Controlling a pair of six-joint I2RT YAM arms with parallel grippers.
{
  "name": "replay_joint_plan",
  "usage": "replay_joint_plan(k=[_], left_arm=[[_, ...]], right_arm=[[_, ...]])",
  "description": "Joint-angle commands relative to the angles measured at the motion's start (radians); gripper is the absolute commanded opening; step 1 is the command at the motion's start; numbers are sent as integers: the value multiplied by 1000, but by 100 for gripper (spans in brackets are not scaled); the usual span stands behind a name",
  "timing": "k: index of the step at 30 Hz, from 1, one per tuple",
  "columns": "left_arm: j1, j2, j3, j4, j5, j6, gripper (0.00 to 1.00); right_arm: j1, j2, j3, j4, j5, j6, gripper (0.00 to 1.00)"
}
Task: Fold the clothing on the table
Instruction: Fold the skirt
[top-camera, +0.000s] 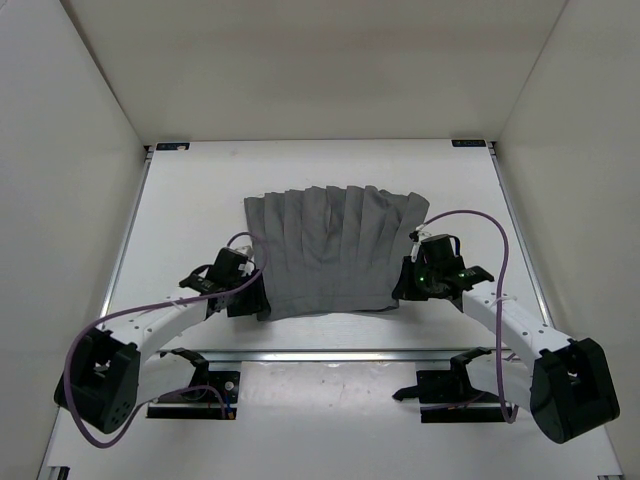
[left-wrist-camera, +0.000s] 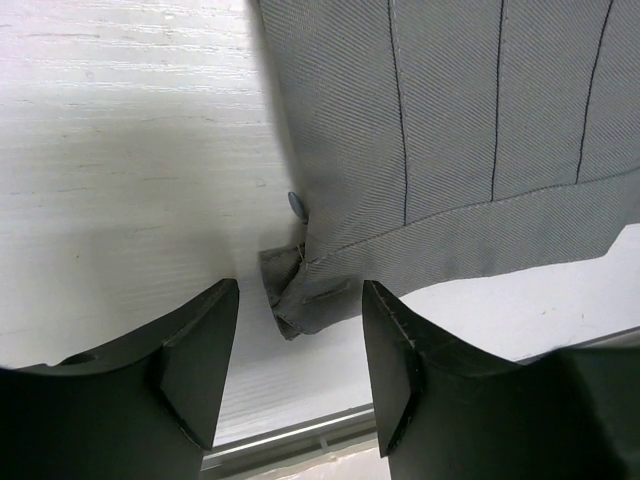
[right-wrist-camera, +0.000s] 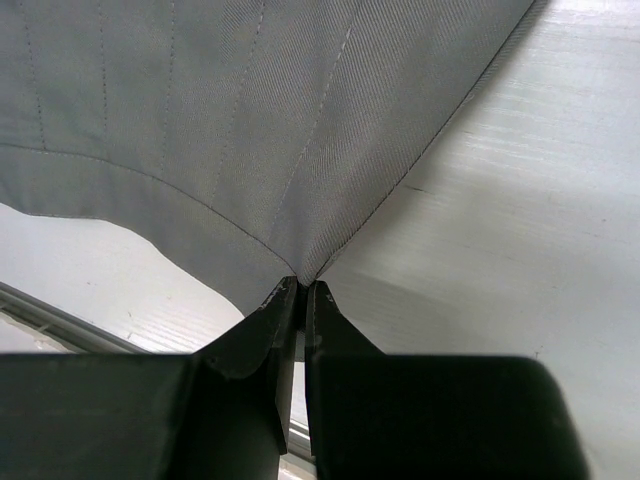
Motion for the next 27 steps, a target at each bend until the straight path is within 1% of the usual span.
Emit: replay_joint_plan(k=[1,3,5,9,10,11,12,13,16,18,20,21,24,27], left_arm=[[-26,6,-6,16,-26,-29,63],[-52,27,2,19,-34,-36,62],[-63,44,0,28,-40,-43,59],[-87,87,-6,54,-60,-49,46],[-89,98,-11,62,-66,-49,33],[-87,103,-14,67,-68,-49,11],[-83,95,-14,67,-66,-47,2],[-78,88,-17,62,-71,-37,0],[-51,42,28,1,-88,-15,0],[-29,6,98,-51,-96,17,0],[-9,-17,156,-118,-96,57,0],[-6,-43,191,-132,-89,54,0],[11,-92,262,-212,-79,77,0],[9,-138,291,-280,-70,86,0]], right_arm=[[12,-6,-10,38,-16,4,0],[6,-2,-11,42,-16,-4,0],[0,-6,-10,38,-13,-4,0],[-2,-12,-11,47,-22,-7,0],[0,-12,-11,42,-23,-10,0],[0,-15,-8,41,-23,-5,0],[-3,-16,-11,38,-26,-10,0],[-6,-18,-5,33,-26,-5,0],[-14,-32,21,-2,-36,-28,0],[-28,-35,55,-51,-49,-60,0],[-37,-52,122,-89,-39,-89,0],[-37,-62,138,-112,-41,-105,0],[-40,-96,208,-158,-53,-122,0],[-43,-144,242,-203,-59,-123,0]])
